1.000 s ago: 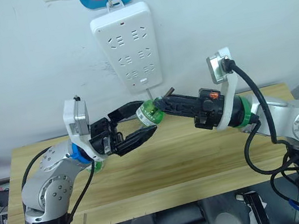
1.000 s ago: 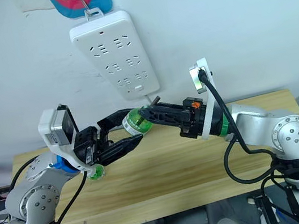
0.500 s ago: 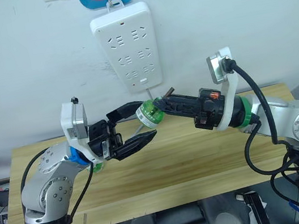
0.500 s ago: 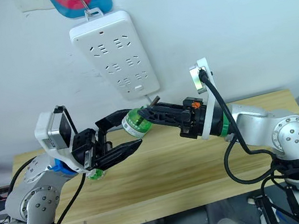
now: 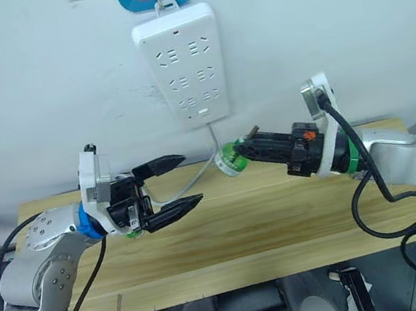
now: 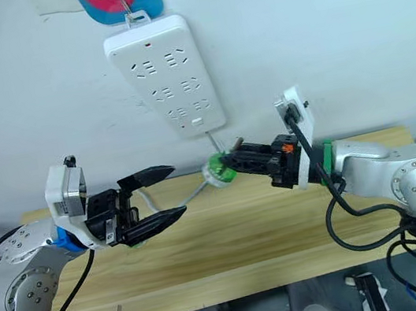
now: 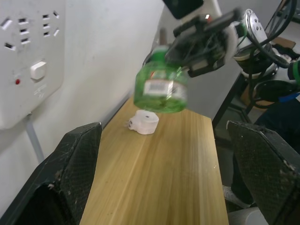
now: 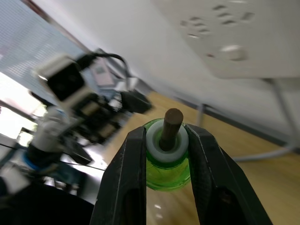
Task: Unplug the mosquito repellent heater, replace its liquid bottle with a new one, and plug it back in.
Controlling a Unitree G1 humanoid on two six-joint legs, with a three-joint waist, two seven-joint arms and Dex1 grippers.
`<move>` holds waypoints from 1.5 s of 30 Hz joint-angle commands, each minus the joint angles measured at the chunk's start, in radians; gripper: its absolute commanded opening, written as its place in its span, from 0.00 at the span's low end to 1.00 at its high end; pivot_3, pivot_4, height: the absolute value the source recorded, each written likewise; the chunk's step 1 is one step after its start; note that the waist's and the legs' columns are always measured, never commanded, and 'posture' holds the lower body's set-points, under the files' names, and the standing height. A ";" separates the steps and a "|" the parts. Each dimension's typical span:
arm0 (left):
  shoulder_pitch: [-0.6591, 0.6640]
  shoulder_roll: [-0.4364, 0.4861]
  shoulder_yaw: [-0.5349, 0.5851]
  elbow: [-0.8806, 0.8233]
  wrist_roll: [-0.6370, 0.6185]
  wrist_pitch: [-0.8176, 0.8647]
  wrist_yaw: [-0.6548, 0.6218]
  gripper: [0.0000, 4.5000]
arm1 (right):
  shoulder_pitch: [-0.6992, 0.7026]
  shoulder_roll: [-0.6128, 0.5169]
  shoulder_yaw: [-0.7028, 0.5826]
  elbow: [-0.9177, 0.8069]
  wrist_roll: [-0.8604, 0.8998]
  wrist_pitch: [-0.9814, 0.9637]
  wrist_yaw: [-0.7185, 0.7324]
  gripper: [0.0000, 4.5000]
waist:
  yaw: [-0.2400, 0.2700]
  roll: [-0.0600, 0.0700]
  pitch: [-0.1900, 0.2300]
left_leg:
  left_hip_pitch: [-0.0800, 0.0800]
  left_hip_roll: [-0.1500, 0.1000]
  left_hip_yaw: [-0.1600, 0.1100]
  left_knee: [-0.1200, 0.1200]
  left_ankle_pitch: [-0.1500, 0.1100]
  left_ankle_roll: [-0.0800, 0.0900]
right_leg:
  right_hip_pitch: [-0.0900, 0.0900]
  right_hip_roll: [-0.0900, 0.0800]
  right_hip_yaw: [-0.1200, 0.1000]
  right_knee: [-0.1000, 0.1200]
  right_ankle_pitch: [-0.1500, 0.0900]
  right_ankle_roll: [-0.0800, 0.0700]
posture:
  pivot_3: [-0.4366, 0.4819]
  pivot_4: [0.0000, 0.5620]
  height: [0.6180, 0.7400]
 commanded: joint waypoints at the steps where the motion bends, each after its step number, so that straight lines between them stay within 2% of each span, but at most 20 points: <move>1: -0.002 0.016 0.022 -0.020 -0.024 0.019 -0.002 1.00 | 0.033 -0.027 -0.035 -0.007 -0.131 -0.031 0.096 0.18 | -0.002 0.000 0.000 | 0.000 0.000 0.000 0.000 0.000 0.000 | 0.000 0.000 0.000 0.000 0.000 0.000 | 0.26 0.51 1.00; 10: -0.036 0.005 0.008 -0.010 -0.025 0.080 0.055 1.00 | 0.156 -0.043 0.013 0.068 -0.521 -0.116 0.213 0.18 | -0.005 0.000 -0.005 | 0.000 0.000 0.001 0.000 0.000 0.000 | 0.000 0.000 0.000 0.001 0.000 0.000 | 0.24 0.49 1.00; 21: -0.036 -0.001 0.017 -0.019 -0.050 0.110 0.054 1.00 | 0.183 0.125 0.047 0.355 -0.951 -0.384 0.232 0.18 | -0.007 0.001 -0.013 | 0.000 0.000 0.001 0.000 0.000 0.000 | 0.000 0.000 0.000 0.002 0.000 0.000 | 0.26 0.50 1.00; 31: -0.025 0.006 0.025 -0.026 -0.058 0.112 0.046 1.00 | 0.173 0.195 0.048 0.508 -1.171 -0.515 0.250 0.18 | -0.007 0.001 -0.019 | 0.001 0.000 0.001 0.001 0.000 -0.001 | 0.000 0.000 0.001 0.003 0.000 0.000 | 0.27 0.51 1.00; 45: 0.010 0.016 0.009 -0.036 -0.021 0.090 0.022 1.00 | 0.157 0.246 0.039 0.566 -1.284 -0.550 0.275 0.18 | -0.009 0.001 -0.019 | 0.002 0.000 0.002 0.001 0.001 -0.001 | 0.000 0.000 0.001 0.004 0.000 0.000 | 0.28 0.53 1.00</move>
